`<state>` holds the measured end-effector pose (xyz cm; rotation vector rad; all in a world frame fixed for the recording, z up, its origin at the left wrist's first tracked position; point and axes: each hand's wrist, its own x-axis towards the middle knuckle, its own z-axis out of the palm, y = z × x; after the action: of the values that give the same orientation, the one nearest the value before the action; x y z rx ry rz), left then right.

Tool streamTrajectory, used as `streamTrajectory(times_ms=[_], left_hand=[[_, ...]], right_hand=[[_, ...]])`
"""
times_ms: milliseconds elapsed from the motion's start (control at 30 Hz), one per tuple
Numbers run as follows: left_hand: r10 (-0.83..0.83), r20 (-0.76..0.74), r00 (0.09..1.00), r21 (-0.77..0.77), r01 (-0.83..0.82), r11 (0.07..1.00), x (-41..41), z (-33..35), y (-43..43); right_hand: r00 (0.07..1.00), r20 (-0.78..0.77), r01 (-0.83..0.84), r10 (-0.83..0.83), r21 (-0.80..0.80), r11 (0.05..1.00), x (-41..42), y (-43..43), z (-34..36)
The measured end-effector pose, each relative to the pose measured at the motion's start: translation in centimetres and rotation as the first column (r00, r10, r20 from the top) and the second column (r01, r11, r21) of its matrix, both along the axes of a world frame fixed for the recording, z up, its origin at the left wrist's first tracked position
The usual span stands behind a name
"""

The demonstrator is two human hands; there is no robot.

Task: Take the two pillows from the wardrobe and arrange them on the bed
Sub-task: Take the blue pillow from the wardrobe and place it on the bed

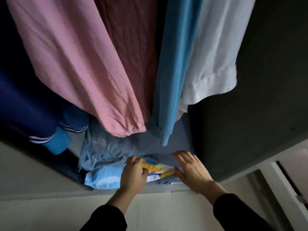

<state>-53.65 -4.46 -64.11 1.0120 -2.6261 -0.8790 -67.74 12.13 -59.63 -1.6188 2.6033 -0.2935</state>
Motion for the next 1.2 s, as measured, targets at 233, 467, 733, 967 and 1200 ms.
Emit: streamTrajectory(times_ms=[233,467,733,967,1200], left_hand=[[-0.023,-0.082,0.996,-0.233,0.003,0.972,-4.2,-16.7,-7.7],[-0.062,-0.088,0.994,-0.457,0.015,0.889,-7.3,-26.2,-16.5],[0.029,-0.001,1.000,-0.555,-0.024,0.831,-10.1,-26.0,-23.6],[0.002,0.137,0.991,-0.475,0.064,0.878,-11.5,-25.1,-25.1],[-0.013,0.062,0.998,-0.557,0.045,0.829,-15.4,-26.5,-30.2]], right_hand=[[0.995,0.031,0.094,-0.093,-0.055,0.994,-6.9,-5.8,-18.7],[0.992,-0.072,0.086,-0.105,-0.223,0.971,-12.0,-12.3,-30.5],[0.975,-0.012,0.205,-0.222,-0.343,0.917,-16.2,-15.6,-31.5],[0.970,0.019,0.242,-0.242,-0.124,0.962,-18.0,-14.6,-29.9],[0.964,-0.052,0.248,-0.260,-0.174,0.953,-21.2,-20.3,-30.7]])
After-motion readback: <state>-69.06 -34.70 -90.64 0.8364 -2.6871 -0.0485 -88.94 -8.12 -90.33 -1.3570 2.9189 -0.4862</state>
